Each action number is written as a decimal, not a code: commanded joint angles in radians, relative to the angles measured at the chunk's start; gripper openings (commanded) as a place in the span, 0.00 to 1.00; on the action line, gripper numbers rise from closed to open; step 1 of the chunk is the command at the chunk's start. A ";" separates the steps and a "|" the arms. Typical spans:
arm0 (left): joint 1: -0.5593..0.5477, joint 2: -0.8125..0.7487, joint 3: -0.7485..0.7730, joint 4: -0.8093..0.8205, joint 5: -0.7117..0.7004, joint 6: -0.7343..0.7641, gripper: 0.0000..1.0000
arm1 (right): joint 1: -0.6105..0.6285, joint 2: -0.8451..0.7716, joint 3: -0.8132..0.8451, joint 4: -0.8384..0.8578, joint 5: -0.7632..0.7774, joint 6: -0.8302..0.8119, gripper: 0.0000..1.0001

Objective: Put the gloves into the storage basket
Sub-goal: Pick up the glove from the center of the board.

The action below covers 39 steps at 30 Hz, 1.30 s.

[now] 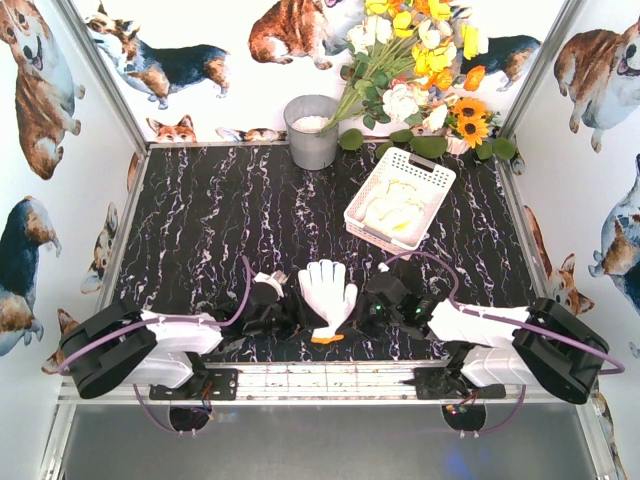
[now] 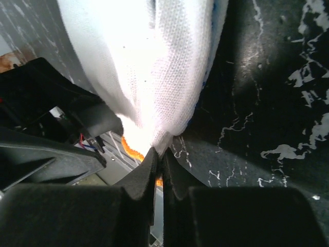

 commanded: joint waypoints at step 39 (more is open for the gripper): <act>0.014 0.207 -0.038 0.376 0.009 -0.129 1.00 | -0.076 -0.124 -0.042 0.185 -0.046 0.117 0.00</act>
